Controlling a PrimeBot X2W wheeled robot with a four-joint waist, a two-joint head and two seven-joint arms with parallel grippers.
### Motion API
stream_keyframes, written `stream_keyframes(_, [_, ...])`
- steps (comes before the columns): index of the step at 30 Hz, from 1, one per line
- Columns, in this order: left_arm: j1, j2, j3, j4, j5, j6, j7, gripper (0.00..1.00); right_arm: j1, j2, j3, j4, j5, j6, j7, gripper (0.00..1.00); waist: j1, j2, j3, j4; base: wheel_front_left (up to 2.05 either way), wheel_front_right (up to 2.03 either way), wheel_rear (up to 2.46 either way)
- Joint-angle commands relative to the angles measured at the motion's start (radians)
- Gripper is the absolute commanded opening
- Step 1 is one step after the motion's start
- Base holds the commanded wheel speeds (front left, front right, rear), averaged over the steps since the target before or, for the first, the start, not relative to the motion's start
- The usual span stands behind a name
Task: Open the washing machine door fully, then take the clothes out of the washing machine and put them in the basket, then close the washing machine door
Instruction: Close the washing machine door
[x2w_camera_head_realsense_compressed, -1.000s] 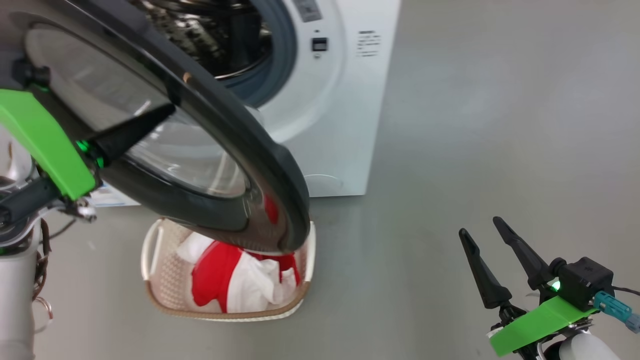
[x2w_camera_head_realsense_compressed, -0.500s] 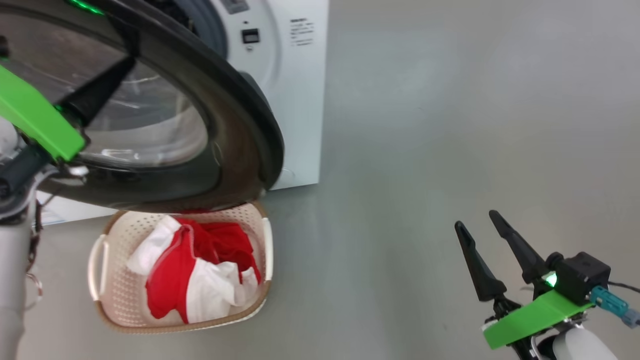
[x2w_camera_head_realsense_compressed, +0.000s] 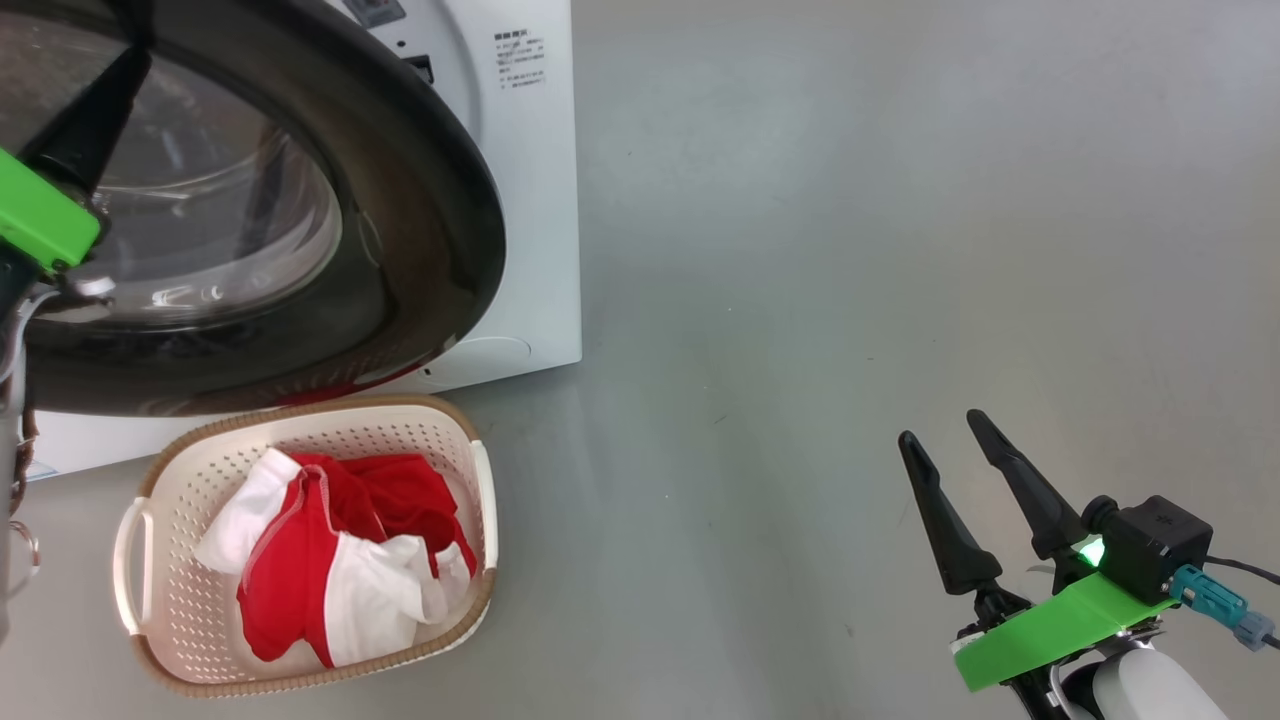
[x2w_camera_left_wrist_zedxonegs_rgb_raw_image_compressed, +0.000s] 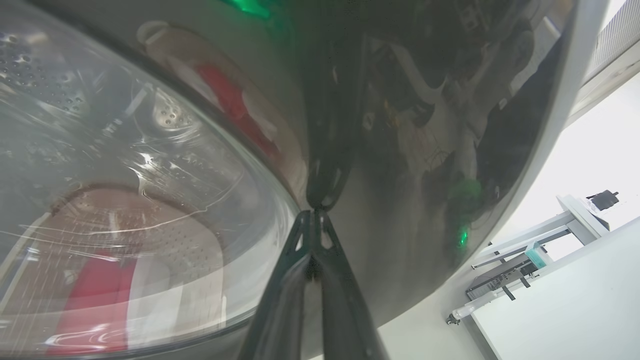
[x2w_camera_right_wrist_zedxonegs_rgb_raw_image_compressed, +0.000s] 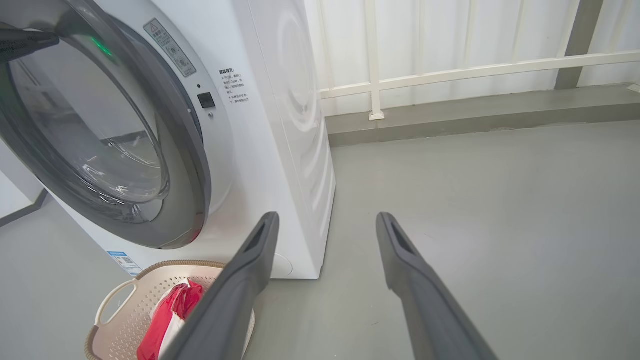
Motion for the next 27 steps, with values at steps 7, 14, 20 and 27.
stream_keyframes(7, [-0.048,0.059,-0.031,-0.006,-0.046,-0.007,-0.039,0.0,-0.017,-0.006,0.017,-0.021,-0.007,0.006,-0.006,1.0,0.0,0.0,-0.007,0.007,0.0,0.0,0.0])
stream_keyframes(14, [0.008,0.076,-0.093,-0.05,-0.102,-0.007,-0.048,0.0,-0.015,-0.018,0.021,-0.019,-0.007,0.006,-0.006,1.0,0.0,0.0,-0.021,0.034,0.0,0.0,0.0])
stream_keyframes(20, [0.1,0.09,-0.127,-0.115,-0.157,-0.007,-0.088,0.03,-0.01,-0.029,0.022,-0.018,-0.008,0.006,-0.006,1.0,0.0,0.0,-0.035,0.064,0.0,0.0,0.0])
stream_keyframes(27, [0.249,0.11,-0.164,-0.193,-0.211,-0.007,-0.155,0.35,0.011,-0.036,0.016,-0.017,-0.009,0.006,-0.006,1.0,0.0,0.0,-0.063,0.097,0.0,0.0,0.0])
